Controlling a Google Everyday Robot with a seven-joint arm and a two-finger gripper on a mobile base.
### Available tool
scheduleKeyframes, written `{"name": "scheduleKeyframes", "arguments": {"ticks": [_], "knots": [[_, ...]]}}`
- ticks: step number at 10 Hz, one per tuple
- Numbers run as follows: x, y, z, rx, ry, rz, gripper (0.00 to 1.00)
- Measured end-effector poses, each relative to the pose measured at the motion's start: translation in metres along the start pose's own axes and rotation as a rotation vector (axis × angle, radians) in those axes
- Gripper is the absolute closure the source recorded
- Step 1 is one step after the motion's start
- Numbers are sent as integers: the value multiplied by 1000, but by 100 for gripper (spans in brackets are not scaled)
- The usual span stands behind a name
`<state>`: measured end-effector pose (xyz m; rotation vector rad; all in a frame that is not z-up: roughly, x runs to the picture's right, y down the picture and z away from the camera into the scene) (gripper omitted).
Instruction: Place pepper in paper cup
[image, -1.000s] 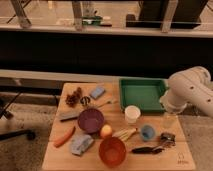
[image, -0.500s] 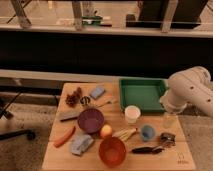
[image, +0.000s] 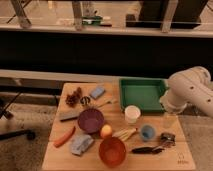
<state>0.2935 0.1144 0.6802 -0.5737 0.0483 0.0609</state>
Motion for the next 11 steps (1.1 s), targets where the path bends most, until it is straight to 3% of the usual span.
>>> {"name": "scheduleKeyframes", "arguments": {"ticks": [5,11], "knots": [[0,0,0,1,3,-1,20],[-23,5,6,16,-8,-31,20]]}}
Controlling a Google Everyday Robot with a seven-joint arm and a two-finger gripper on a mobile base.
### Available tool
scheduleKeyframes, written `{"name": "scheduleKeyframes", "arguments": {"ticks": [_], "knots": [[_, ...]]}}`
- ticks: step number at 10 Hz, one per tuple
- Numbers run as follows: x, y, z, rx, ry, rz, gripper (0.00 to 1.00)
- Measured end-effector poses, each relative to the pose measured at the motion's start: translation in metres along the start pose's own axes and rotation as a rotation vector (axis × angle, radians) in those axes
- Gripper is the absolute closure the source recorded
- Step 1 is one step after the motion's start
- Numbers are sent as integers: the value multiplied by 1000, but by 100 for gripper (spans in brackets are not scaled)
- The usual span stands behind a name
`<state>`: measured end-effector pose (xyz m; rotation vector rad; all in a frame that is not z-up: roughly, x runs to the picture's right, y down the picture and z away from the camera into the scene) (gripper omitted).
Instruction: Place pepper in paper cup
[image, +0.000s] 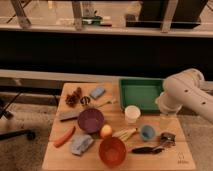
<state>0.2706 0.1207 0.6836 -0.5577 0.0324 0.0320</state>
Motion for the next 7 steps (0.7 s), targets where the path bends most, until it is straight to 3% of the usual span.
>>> {"name": "scheduleKeyframes", "arguments": {"ticks": [7], "knots": [[-45,23,1,1,-56,-116,20]]}}
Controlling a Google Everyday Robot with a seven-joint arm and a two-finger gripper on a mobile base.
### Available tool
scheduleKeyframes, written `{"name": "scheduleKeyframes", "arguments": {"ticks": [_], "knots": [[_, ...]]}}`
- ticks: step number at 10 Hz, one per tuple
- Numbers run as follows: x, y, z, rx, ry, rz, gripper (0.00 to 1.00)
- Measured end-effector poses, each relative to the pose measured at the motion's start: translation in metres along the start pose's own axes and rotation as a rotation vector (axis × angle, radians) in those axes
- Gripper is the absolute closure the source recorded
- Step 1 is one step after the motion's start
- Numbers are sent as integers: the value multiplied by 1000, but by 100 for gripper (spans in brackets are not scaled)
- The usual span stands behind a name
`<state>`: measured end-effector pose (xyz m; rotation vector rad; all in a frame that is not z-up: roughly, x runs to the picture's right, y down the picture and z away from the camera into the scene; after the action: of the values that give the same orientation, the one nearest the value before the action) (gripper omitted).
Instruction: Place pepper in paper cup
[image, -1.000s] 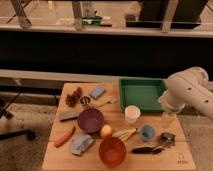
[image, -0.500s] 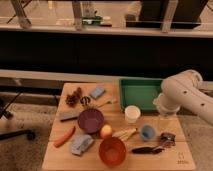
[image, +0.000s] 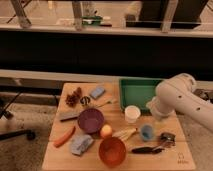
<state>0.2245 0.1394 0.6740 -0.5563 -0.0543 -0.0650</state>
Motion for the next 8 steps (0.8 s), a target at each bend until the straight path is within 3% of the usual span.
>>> {"name": "scheduleKeyframes", "arguments": {"ticks": [4,8], "knots": [[-27,11,1,22,-46,-58,20],[-63,17,9,18,-117,-110,20]]}}
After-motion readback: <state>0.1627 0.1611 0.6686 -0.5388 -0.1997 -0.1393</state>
